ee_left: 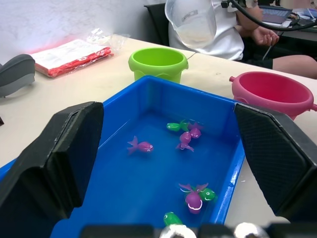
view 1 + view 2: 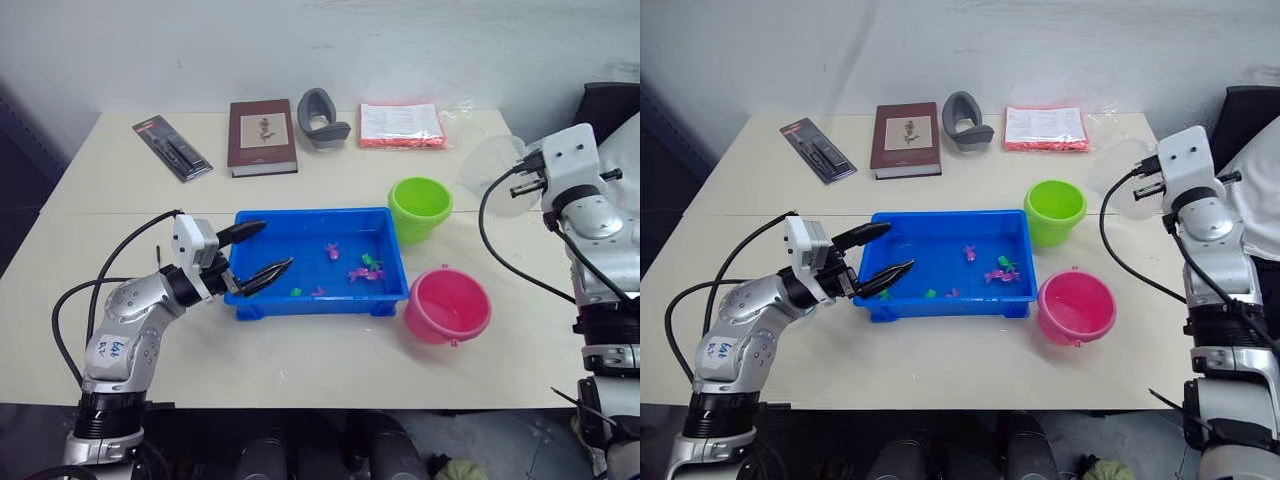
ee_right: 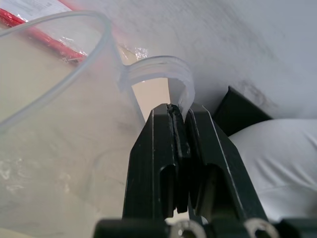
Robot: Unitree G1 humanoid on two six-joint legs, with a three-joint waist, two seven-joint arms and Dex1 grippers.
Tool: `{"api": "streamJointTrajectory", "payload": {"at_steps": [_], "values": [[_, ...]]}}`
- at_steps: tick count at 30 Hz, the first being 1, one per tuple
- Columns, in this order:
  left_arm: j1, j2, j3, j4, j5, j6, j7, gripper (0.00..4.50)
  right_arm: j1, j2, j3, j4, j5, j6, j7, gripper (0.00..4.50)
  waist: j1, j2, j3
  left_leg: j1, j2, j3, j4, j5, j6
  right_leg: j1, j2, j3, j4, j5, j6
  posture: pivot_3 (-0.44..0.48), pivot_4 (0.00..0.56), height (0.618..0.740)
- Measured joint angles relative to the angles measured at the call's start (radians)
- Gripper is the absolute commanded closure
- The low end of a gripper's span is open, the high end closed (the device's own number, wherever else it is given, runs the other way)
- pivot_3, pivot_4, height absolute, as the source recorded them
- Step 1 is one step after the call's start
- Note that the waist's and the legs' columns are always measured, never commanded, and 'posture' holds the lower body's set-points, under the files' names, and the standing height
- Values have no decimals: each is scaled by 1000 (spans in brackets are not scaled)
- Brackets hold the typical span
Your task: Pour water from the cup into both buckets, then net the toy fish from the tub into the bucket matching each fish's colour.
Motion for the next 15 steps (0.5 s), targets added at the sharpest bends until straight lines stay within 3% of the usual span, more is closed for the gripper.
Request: {"api": "streamJointTrajectory", "payload": {"at_steps": [15], "values": [[0, -1, 0, -27, 0, 14, 32, 0, -17, 15, 92, 98, -247, -256, -110, 4449, -9, 0, 0, 0, 0, 0, 0, 0, 0, 0, 0, 0, 0, 0, 0, 0, 150, 740]]}}
